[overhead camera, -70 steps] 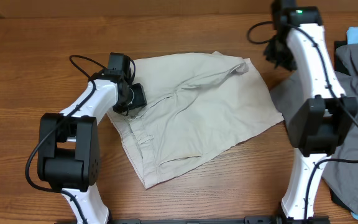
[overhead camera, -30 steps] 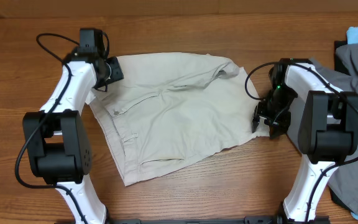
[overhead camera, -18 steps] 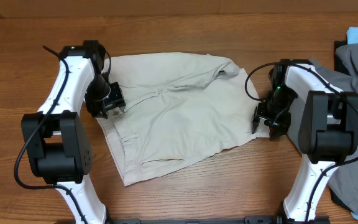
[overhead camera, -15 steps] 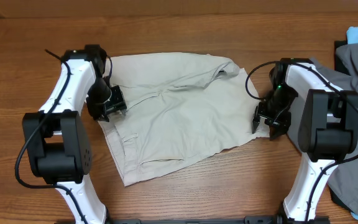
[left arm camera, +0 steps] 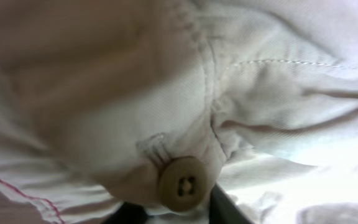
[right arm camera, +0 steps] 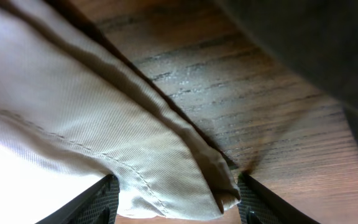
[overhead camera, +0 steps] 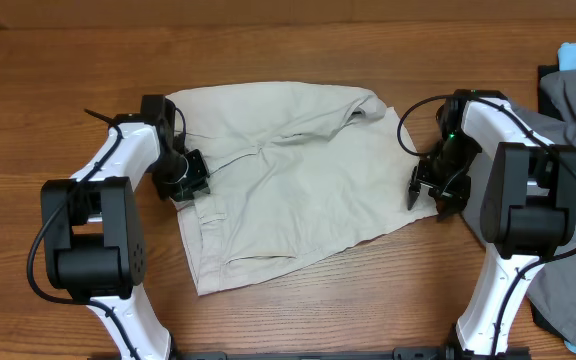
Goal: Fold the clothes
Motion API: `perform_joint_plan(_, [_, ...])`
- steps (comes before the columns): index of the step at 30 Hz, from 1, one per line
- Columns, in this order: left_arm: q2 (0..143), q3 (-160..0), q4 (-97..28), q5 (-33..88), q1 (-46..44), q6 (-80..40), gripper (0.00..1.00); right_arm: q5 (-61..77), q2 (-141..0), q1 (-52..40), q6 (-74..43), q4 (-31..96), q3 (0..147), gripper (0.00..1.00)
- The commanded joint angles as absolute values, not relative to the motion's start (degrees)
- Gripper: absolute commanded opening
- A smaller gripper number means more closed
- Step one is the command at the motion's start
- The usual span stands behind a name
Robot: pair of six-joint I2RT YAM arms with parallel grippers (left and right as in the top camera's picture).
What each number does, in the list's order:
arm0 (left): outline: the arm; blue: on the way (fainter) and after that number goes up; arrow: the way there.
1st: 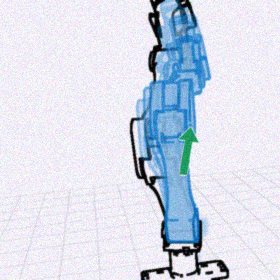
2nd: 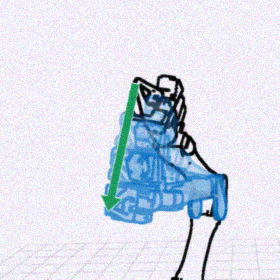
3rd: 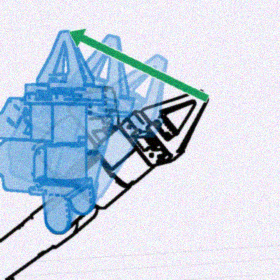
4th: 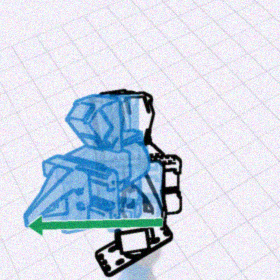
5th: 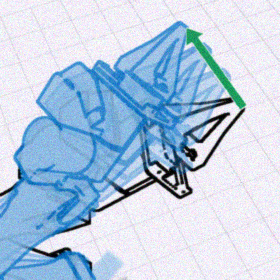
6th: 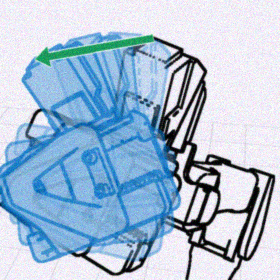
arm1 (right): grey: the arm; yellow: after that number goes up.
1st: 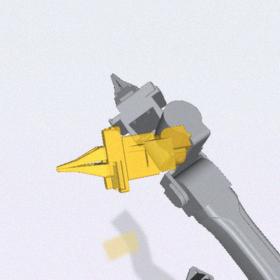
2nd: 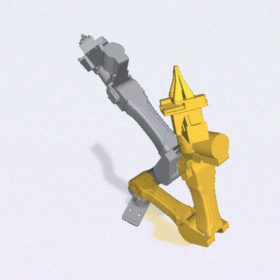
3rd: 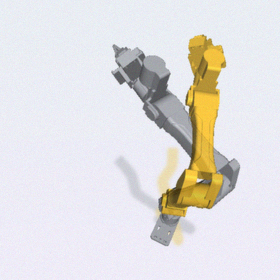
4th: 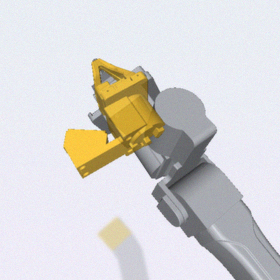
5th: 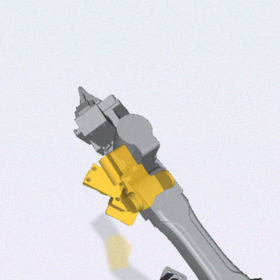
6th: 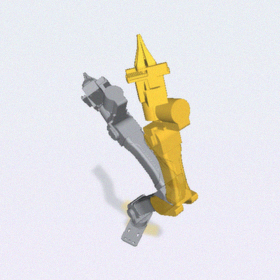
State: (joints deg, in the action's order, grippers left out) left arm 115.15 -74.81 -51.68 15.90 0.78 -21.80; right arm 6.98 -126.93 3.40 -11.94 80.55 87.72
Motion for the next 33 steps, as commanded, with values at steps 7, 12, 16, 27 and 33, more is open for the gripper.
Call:
perform_joint_plan(7, [116.3, -77.4, -57.3, 17.1, 2.0, -17.5, 0.13, 2.4, -130.0, 4.4, -11.9, 76.6, 88.4, 0.64])
perform_joint_plan(12, [116.1, -87.6, -67.9, 15.9, 2.8, -14.1, 0.15, 2.4, -130.0, 4.4, -11.9, 76.6, 88.4, 0.65])
perform_joint_plan(16, [116.1, -93.2, -76.4, 15.8, 2.6, -14.1, 0.16, 2.4, -130.0, 4.4, -11.9, 76.6, 88.4, 0.65])
perform_joint_plan(27, [116.1, -83.2, -84.2, -5.5, 2.5, -27.0, 0.04, 2.4, -130.0, 4.4, -12.0, 76.9, 88.4, 0.65])
perform_joint_plan(33, [116.1, -72.2, -69.0, -9.0, 2.5, -27.4, 0.04, 2.4, -128.4, 4.4, -12.2, 80.1, 91.8, 0.64])
